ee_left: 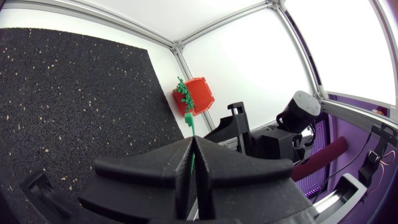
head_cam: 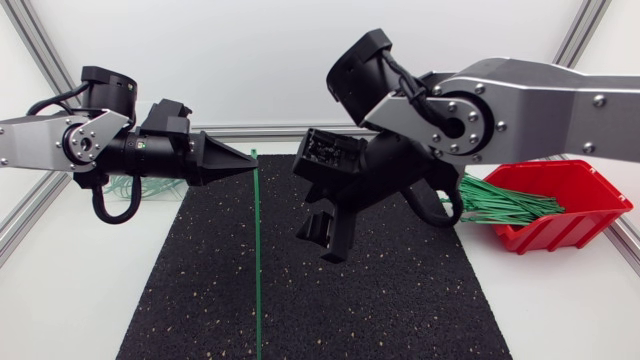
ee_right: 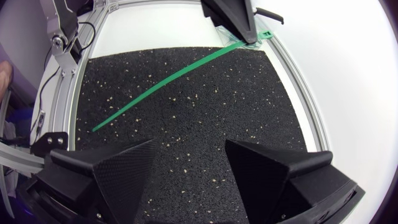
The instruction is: Take a green cable tie from the red box, thread the tail through the head to close it, then place it in the transparent bin on the left.
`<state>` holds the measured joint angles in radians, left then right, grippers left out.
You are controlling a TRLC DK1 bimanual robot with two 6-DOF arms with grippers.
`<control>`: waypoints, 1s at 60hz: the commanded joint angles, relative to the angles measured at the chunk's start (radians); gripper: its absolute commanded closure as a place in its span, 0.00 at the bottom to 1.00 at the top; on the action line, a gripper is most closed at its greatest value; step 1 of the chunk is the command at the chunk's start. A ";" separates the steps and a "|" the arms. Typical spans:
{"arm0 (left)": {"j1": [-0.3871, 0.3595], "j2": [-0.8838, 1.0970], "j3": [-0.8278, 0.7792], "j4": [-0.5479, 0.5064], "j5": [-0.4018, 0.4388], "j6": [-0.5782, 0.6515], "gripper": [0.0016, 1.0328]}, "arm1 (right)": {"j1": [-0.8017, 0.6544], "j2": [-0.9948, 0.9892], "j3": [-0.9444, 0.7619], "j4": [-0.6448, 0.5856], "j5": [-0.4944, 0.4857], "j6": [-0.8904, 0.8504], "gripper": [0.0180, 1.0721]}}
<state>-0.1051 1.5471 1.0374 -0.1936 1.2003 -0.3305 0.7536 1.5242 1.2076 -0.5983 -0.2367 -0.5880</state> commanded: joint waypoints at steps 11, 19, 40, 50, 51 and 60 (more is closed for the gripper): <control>0.024 0.080 0.090 -0.165 0.015 0.223 0.97 | 0.067 0.054 -0.082 0.063 0.122 -0.164 0.18; 0.027 0.105 0.102 -0.185 -0.004 0.295 0.97 | 0.144 0.079 -0.135 0.134 0.258 -0.239 0.17; 0.038 0.242 0.256 -0.345 -0.025 0.467 0.97 | 0.245 0.159 -0.164 0.327 0.410 -0.377 0.17; 0.039 0.291 0.285 -0.360 -0.027 0.496 0.97 | 0.286 0.182 -0.189 0.462 0.455 -0.475 0.17; 0.041 0.295 0.288 -0.360 -0.027 0.499 0.97 | 0.290 0.185 -0.187 0.468 0.458 -0.480 0.17; 0.053 0.312 0.300 -0.372 -0.027 0.521 0.97 | 0.313 0.217 -0.194 0.532 0.465 -0.530 0.17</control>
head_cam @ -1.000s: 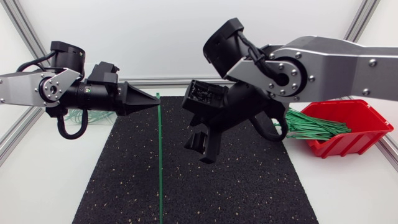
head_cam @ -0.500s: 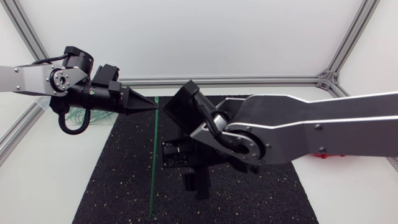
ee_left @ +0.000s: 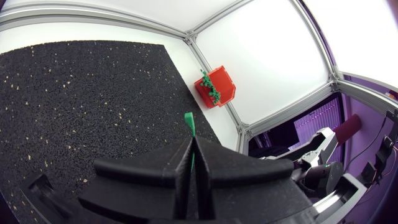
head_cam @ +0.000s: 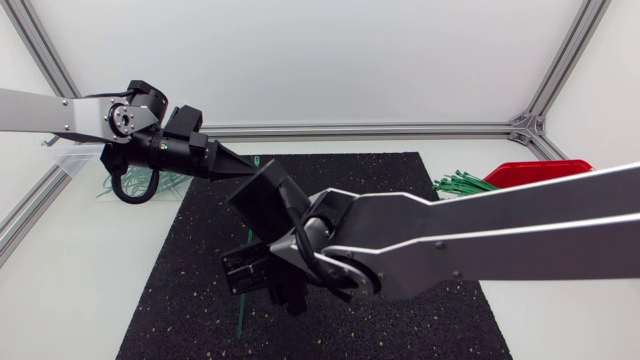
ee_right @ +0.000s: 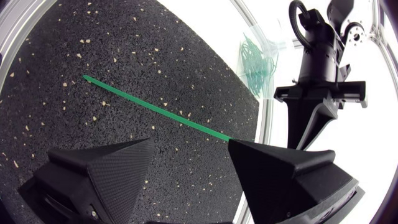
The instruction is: Take a green cable tie from the red box, thread the tail through the head to close it, then place it in the transparent bin on the left.
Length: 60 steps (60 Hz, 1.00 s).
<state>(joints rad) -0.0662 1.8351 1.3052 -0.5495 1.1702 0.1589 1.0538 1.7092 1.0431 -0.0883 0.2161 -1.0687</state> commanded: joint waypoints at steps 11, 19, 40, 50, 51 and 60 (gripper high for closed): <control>0.022 0.050 0.068 -0.073 0.003 0.083 0.97 | 0.026 0.087 -0.041 0.085 0.016 -0.093 0.17; 0.020 0.069 0.083 -0.098 0.003 0.110 0.97 | 0.035 0.101 -0.058 0.121 0.016 -0.116 0.17; 0.023 0.102 0.106 -0.127 -0.003 0.154 0.97 | 0.075 0.173 -0.135 0.367 0.068 -0.234 0.17; 0.025 0.107 0.106 -0.138 -0.003 0.168 0.97 | 0.098 0.184 -0.163 0.443 0.080 -0.284 0.17; 0.025 0.107 0.106 -0.138 -0.003 0.168 0.97 | 0.098 0.184 -0.164 0.444 0.080 -0.286 0.17; 0.022 0.119 0.115 -0.139 -0.006 0.172 0.97 | 0.107 0.185 -0.172 0.466 0.080 -0.298 0.18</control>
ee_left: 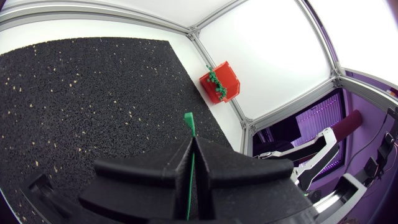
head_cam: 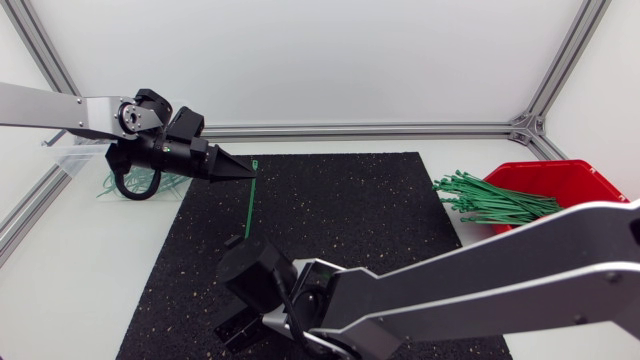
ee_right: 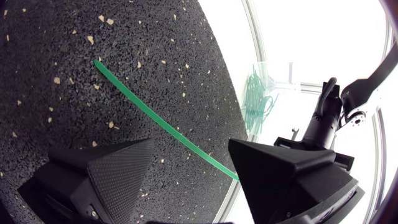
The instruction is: Take a green cable tie from the red box, thread the tail through the head to close it, then place it in the transparent bin on the left.
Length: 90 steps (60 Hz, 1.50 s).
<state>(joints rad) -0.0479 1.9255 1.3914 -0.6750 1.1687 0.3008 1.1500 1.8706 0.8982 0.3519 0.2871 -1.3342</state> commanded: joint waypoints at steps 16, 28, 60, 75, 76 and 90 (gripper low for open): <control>0.000 0.040 0.046 -0.052 -0.006 0.058 0.97 | 0.019 0.055 -0.058 0.090 0.009 -0.057 0.36; -0.004 0.046 0.046 -0.069 -0.007 0.077 0.97 | 0.045 0.065 -0.068 0.122 0.009 -0.066 0.38; -0.017 0.055 0.054 -0.176 -0.027 0.162 0.97 | 0.022 0.053 -0.128 0.275 -0.100 -0.309 0.28; -0.032 0.055 0.063 -0.228 -0.027 0.205 0.97 | -0.021 0.053 -0.160 0.371 -0.184 -0.410 0.13; -0.033 0.055 0.063 -0.232 -0.027 0.208 0.97 | -0.026 0.053 -0.157 0.371 -0.189 -0.419 0.13; -0.038 0.064 0.080 -0.241 -0.027 0.212 0.97 | -0.035 0.056 -0.179 0.440 -0.261 -0.496 0.13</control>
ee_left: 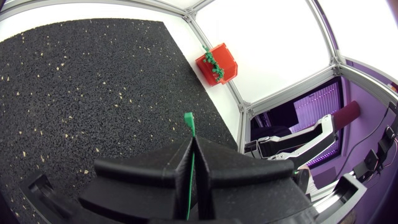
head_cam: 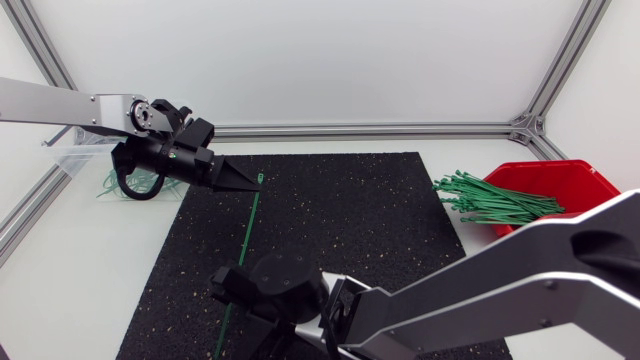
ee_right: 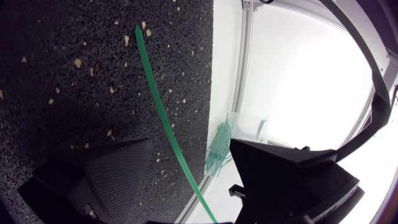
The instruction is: Take a green cable tie from the red box, thread the tail through the head to close it, then place it in the transparent bin on the left.
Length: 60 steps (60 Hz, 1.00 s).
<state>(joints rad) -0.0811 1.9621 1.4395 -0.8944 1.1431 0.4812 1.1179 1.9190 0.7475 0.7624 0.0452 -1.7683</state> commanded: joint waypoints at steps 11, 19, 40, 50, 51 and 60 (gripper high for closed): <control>-0.005 0.052 0.048 -0.028 -0.002 0.030 0.97 | -0.004 0.029 -0.051 0.069 -0.067 -0.089 0.14; -0.005 0.064 0.059 -0.034 -0.002 0.030 0.97 | -0.004 0.044 -0.077 0.112 -0.097 -0.112 0.21; -0.008 0.066 0.064 -0.051 -0.002 0.031 0.97 | -0.006 0.104 -0.074 0.198 -0.153 -0.181 0.40; -0.009 0.067 0.067 -0.052 -0.002 0.031 0.97 | 0.000 0.106 -0.085 0.206 -0.153 -0.198 0.44; -0.009 0.067 0.067 -0.052 -0.002 0.031 0.97 | 0.002 0.107 -0.085 0.206 -0.153 -0.200 0.45; -0.011 0.067 0.065 -0.054 -0.002 0.031 0.97 | 0.011 0.112 -0.092 0.206 -0.148 -0.207 0.50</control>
<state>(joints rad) -0.0834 2.0022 1.4822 -0.9276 1.1431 0.4843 1.1198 1.9903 0.6792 0.9695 -0.1051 -1.9388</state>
